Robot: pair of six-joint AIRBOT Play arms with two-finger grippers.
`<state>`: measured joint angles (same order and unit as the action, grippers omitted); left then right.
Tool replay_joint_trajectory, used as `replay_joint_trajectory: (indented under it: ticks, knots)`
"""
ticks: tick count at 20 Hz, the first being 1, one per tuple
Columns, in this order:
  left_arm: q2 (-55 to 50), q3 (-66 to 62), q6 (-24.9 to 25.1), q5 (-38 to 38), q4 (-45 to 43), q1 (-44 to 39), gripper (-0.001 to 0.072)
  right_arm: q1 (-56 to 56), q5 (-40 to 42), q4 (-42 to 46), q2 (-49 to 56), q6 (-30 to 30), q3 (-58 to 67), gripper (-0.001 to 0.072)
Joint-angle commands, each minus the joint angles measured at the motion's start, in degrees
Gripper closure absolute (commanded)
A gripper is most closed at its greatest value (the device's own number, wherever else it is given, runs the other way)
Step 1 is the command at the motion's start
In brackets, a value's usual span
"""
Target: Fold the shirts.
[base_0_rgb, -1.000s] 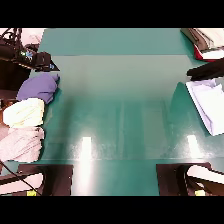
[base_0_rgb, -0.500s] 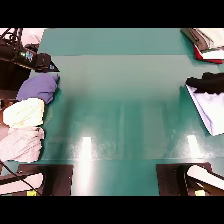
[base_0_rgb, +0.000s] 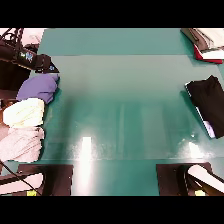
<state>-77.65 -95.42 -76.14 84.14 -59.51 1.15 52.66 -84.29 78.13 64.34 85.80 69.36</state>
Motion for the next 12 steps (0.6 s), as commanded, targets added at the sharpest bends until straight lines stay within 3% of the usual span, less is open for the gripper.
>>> replay_joint_trajectory:
  ticks: [1,6,10,11,12]
  knots:
    - [0.0,0.0,0.1,0.3,0.0,0.0,0.0684,3.1,-0.9,-5.8,-0.2,2.2,-3.7,0.0326]
    - [0.0,0.0,-0.3,1.0,0.4,0.0,0.0683,-7.5,-1.7,-31.4,-0.3,-3.0,-3.7,0.0327]
    - [0.0,0.0,-0.3,-0.9,0.4,0.0,0.0684,-27.1,-2.5,-34.6,-0.2,-3.0,-3.7,0.0328]
    - [0.0,0.0,-0.3,-1.7,0.4,0.0,0.0683,-32.3,-1.2,-34.6,-0.2,-3.0,-3.7,0.0356]
    - [0.0,0.0,-0.3,-2.3,0.4,0.0,0.0683,-37.3,0.6,-34.6,-0.2,-3.0,-3.7,0.0511]
